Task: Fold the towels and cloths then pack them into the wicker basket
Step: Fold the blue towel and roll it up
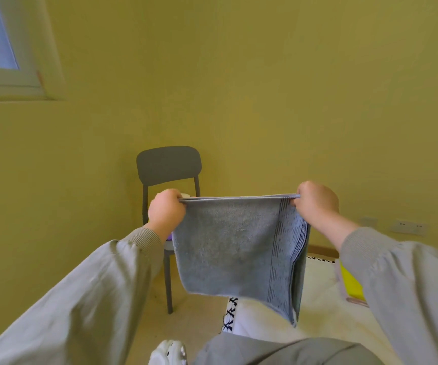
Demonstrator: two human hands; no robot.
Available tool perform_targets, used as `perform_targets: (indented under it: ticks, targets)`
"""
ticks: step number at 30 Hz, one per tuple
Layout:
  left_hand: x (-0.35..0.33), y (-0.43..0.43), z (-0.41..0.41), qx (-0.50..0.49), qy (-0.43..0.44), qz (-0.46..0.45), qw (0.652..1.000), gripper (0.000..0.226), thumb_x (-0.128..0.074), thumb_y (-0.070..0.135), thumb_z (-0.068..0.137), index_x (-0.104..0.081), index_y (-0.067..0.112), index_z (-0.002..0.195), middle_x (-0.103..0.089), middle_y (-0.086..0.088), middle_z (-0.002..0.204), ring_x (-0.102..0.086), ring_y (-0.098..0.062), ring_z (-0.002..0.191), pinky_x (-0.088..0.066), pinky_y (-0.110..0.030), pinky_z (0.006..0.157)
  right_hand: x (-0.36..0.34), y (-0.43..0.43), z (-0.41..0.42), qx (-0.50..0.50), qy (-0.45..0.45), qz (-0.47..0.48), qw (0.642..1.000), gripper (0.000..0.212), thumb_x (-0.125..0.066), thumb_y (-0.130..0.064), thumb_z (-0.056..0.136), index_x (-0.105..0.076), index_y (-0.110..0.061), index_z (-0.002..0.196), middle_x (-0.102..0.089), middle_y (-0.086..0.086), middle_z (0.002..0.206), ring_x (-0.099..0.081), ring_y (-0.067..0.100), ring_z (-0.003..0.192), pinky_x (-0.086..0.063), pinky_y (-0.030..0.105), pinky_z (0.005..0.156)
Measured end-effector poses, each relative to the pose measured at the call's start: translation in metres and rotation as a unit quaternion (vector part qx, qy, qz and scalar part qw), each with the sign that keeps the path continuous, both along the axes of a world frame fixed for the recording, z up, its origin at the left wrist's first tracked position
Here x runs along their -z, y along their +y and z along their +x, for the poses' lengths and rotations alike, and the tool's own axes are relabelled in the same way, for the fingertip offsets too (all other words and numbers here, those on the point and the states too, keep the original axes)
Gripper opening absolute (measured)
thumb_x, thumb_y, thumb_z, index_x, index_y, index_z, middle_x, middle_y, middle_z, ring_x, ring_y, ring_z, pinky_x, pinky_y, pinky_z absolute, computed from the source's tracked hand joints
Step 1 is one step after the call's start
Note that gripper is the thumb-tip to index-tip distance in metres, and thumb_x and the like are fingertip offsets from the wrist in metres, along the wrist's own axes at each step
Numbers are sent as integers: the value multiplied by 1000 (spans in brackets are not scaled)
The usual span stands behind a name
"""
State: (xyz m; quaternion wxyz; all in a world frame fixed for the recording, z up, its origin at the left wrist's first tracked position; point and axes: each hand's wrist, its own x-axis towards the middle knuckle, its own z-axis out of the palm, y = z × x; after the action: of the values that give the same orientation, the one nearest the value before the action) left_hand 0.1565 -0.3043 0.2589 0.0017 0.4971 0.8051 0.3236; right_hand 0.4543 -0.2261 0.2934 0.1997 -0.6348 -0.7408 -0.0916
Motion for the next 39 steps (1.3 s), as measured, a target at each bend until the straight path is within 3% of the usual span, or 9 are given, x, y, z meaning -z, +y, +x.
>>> perform_targets:
  ticks: [3, 7, 13, 20, 25, 28, 31, 34, 39]
  targets:
    - [-2, 0, -2, 13, -139, 79, 987, 10, -55, 15, 94, -64, 12, 91, -59, -4, 83, -51, -20, 75, -36, -24, 52, 4, 2, 7, 20, 68, -25, 997, 39, -67, -26, 86, -45, -11, 59, -43, 2, 54, -39, 19, 49, -24, 25, 43]
    - [-2, -3, -3, 28, -274, 144, 950, 9, -54, 17, 95, -61, 12, 92, -55, 0, 77, -50, -19, 78, -37, -25, 56, 5, 6, 12, -3, 240, -52, 969, 16, -69, -17, 85, -65, -6, 74, -52, 2, 61, -43, 13, 53, -27, 22, 46]
    - [-8, -6, -4, 35, -387, 169, 906, 10, -53, 19, 96, -62, 16, 99, -63, -3, 96, -58, -23, 93, -49, -36, 85, 5, 1, 15, -103, 518, -146, 836, 22, -71, -22, 83, -58, -12, 69, -62, 6, 73, -58, 24, 75, -43, 31, 69]
    - [-8, 3, 5, 51, -353, 137, 924, 14, -56, 20, 94, -66, 13, 101, -65, -5, 96, -59, -23, 93, -50, -36, 84, 5, 10, 36, -74, 488, -83, 866, 14, -72, -24, 82, -64, -13, 80, -68, 12, 96, -63, 28, 90, -48, 40, 88]
    - [6, 31, 24, 71, -323, 101, 938, 14, -56, 23, 95, -66, 15, 100, -62, 0, 88, -58, -20, 88, -48, -33, 77, 29, 51, 65, -13, 472, -94, 877, 50, -78, -34, 73, -65, 1, 106, -67, 14, 111, -63, 34, 105, -46, 36, 87]
    - [27, 54, 34, 71, -275, 54, 957, 16, -57, 29, 94, -62, 15, 99, -61, -1, 89, -58, -22, 89, -49, -35, 78, 54, 73, 77, 21, 454, -117, 883, 35, -77, -35, 76, -61, -11, 96, -64, 19, 117, -62, 32, 105, -43, 32, 81]
    - [56, 80, 44, 79, -224, 24, 971, 15, -58, 26, 94, -63, 13, 100, -62, -5, 93, -57, -23, 89, -48, -34, 74, 81, 90, 85, 39, 406, -126, 904, 18, -69, -22, 85, -64, -6, 91, -64, 17, 99, -55, 21, 88, -34, 26, 74]
    - [83, 110, 55, 92, -171, 8, 981, 9, -59, 20, 93, -65, 14, 94, -59, -3, 80, -52, -20, 79, -37, -29, 60, 113, 114, 91, 57, 337, -133, 930, 12, -62, -10, 88, -68, 1, 91, -59, 11, 81, -54, 24, 80, -34, 26, 68]
    - [129, 175, 63, 109, -63, -27, 992, 20, -61, 17, 88, -66, 7, 72, -61, -17, 71, -55, -33, 70, -39, -37, 55, 154, 162, 99, 128, 254, -113, 952, 11, -61, -17, 90, -69, -8, 89, -61, 12, 81, -57, 30, 83, -36, 27, 65]
